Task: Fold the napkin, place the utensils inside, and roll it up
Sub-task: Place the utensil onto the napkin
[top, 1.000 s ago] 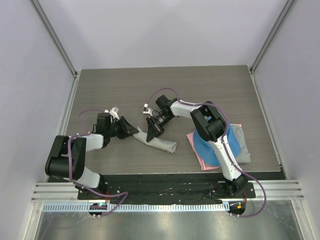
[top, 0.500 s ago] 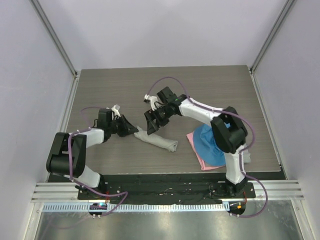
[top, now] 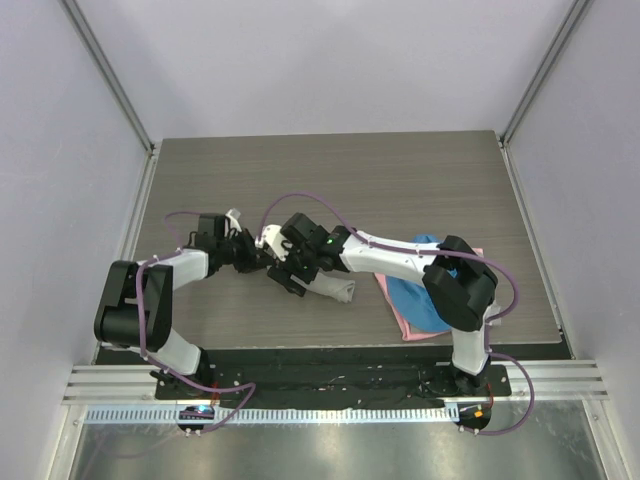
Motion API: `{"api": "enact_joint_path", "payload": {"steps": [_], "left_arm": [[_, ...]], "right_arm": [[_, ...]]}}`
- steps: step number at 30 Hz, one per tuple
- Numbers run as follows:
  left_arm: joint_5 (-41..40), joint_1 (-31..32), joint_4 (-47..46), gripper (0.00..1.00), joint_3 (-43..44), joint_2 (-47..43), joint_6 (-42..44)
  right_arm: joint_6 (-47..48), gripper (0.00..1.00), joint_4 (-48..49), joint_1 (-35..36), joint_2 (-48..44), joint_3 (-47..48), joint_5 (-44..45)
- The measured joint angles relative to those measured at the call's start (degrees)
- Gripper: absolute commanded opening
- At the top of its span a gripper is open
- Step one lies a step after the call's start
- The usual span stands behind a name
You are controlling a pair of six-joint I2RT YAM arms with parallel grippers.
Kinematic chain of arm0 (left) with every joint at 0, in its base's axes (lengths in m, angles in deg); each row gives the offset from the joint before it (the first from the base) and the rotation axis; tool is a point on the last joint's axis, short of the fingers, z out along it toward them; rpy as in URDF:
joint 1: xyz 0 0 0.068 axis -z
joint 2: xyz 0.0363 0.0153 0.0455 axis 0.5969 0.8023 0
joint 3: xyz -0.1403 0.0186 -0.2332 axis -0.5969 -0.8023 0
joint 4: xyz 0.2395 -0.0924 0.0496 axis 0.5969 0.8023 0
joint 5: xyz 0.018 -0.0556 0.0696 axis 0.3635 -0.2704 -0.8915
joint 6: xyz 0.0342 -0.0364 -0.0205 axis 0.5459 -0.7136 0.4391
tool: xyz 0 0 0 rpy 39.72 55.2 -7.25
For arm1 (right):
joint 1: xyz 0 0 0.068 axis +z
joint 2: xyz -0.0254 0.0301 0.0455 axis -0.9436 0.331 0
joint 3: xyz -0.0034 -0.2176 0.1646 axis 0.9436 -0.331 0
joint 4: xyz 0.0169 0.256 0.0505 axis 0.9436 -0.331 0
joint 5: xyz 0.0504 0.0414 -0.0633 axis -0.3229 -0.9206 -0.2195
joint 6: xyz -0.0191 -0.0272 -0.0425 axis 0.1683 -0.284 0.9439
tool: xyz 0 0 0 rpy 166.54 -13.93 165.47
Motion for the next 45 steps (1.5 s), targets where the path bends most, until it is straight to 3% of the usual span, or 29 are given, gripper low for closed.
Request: {"api": "enact_joint_path", "payload": {"steps": [6, 8, 13, 19, 27, 32, 33, 34, 38, 45], "left_arm": [[-0.1, 0.0, 1.0, 0.07, 0.7, 0.2, 0.0], [-0.1, 0.0, 1.5, 0.13, 1.0, 0.3, 0.0], [-0.5, 0.0, 2.5, 0.37, 1.6, 0.3, 0.2], [-1.5, -0.8, 4.8, 0.59, 3.8, -0.6, 0.9], [-2.6, -3.9, 8.9, 0.71, 5.9, -6.0, 1.7], [-3.4, -4.4, 11.1, 0.74, 7.2, -8.7, 2.3], [-3.4, -4.5, 11.7, 0.75, 7.4, -9.1, 2.6], [-3.5, -4.7, 12.2, 0.76, 7.6, -9.4, 2.8], [-3.6, -6.1, 14.2, 0.80, 8.2, -10.4, 3.4], [-4.0, -9.5, 18.3, 0.94, 11.0, -13.5, 5.1]], "right_arm": [[2.0, 0.75, -0.7, -0.1, 3.8, 0.0, 2.5], [2.6, 0.66, -0.8, -0.1, 4.9, 0.2, 3.0], [3.0, 0.58, -3.4, -0.9, 8.0, 3.7, 2.7], [2.1, 0.47, -6.4, -3.6, 10.2, 6.7, -1.5], [-2.5, 0.45, -9.1, -10.3, 12.7, 10.3, -12.0], [-3.9, 0.54, -9.3, -11.5, 12.7, 10.3, -12.5], [-4.2, 0.57, -9.3, -11.5, 12.7, 10.3, -12.6], [-4.3, 0.67, -9.4, -11.5, 12.7, 10.4, -12.7], [-5.2, 0.77, -9.5, -11.5, 12.6, 10.7, -13.7], [-6.8, 0.91, -8.6, -12.4, 12.1, 10.6, -15.9]]}}
